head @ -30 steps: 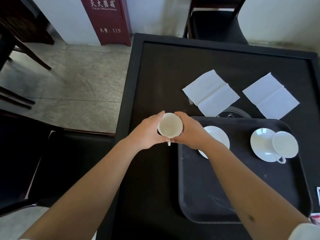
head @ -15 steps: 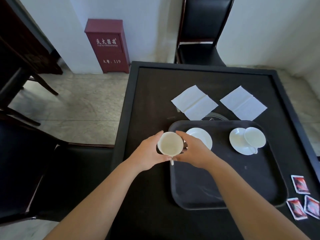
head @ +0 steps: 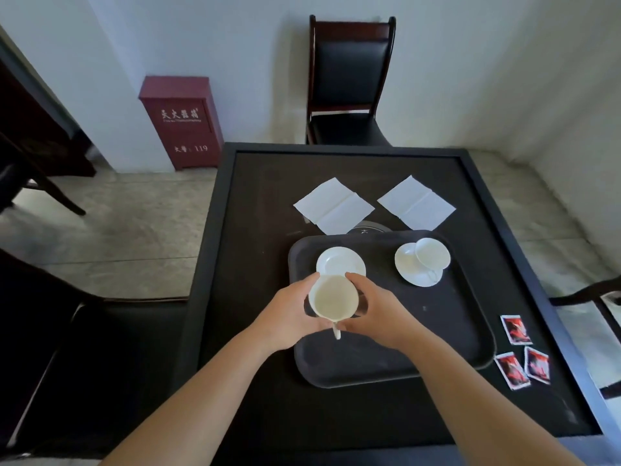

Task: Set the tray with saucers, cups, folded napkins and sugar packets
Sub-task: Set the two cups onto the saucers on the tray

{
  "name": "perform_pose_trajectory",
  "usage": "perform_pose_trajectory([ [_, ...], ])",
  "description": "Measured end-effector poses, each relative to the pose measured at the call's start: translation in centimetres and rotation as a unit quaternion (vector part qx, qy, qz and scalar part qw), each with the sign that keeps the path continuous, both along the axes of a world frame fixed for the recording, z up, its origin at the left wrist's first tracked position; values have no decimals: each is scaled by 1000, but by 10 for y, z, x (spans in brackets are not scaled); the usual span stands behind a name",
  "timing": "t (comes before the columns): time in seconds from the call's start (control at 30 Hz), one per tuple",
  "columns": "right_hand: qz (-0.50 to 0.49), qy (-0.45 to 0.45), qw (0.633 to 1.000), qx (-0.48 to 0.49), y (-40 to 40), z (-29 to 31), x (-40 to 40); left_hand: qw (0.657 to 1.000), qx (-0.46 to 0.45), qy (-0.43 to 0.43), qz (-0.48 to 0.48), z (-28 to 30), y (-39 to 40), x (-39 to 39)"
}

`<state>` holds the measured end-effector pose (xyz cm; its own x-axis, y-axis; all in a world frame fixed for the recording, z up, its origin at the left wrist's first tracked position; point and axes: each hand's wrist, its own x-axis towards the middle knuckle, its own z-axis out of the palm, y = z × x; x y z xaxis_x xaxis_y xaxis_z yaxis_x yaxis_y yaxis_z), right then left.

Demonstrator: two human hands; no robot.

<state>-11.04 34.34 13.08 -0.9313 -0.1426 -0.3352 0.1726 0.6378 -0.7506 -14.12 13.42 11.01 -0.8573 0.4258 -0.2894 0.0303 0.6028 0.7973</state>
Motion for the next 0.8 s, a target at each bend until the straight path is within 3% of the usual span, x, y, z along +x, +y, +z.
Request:
perform_pose_trajectory([
  [0.43,51,-12,999,14,63,-12,-33,997,-28,-33,66,-13,68,-10],
  [0.8,17,-27,999,-14,64,-45,-83,994,-54,-41,89,-47,86,-61],
])
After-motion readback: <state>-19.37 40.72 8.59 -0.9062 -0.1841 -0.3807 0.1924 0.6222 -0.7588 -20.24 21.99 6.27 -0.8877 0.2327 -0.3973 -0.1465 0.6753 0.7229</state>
